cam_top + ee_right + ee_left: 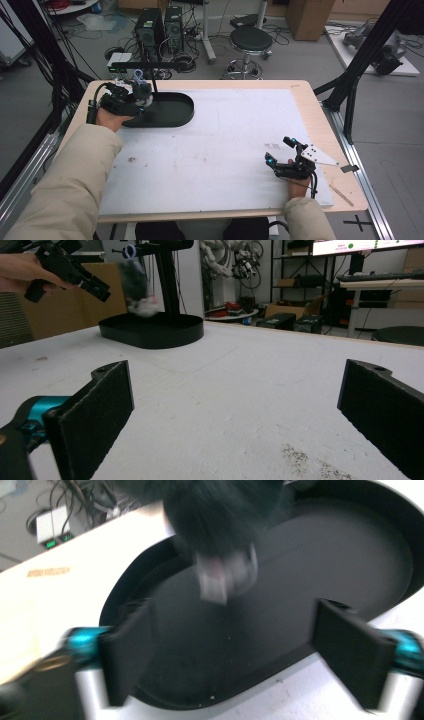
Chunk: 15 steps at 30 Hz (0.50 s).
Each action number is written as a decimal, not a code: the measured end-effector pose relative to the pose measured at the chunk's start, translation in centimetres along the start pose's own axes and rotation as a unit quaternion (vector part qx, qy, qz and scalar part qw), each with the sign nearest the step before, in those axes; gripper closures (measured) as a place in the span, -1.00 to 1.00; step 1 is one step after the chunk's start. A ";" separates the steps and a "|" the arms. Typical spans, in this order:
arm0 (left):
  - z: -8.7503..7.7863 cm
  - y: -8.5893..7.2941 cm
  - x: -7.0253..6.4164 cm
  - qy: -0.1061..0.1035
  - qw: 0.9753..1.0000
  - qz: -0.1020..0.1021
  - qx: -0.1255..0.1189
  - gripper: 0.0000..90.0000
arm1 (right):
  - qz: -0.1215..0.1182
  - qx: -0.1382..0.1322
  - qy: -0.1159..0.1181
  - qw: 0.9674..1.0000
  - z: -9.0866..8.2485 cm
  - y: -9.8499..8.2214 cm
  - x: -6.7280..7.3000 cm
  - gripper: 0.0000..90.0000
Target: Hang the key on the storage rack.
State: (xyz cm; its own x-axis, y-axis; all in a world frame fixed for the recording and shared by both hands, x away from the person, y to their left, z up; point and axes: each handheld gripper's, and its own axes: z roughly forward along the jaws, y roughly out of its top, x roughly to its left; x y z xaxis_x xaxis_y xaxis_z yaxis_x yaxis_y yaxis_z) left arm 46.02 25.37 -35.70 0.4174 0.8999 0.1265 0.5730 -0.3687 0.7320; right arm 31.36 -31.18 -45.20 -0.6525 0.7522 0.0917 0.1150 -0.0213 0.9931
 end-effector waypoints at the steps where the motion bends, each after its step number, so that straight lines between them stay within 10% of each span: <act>1: -0.1 -0.2 0.2 -0.012 1.000 -0.001 -0.009 -0.70 | -0.001 0.000 0.000 1.000 0.0 0.0 0.0 -0.99; 8: -1.7 -2.9 0.5 -0.076 0.992 0.009 -0.097 -0.95 | -0.003 0.002 -0.001 1.000 0.1 0.0 0.0 -0.99; 15: -5.3 -5.3 0.1 -0.116 0.970 0.027 -0.213 -0.96 | -0.006 0.004 -0.001 1.000 0.1 0.0 0.1 -0.99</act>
State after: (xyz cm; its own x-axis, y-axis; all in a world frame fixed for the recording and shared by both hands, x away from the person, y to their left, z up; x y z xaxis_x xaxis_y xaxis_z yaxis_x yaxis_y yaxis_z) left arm 39.28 28.65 -36.03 0.6146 0.7869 0.0543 0.2226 -0.2390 0.9452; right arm 31.36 -31.04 -45.17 -0.6531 0.7532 0.0787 0.1128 -0.0061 0.9936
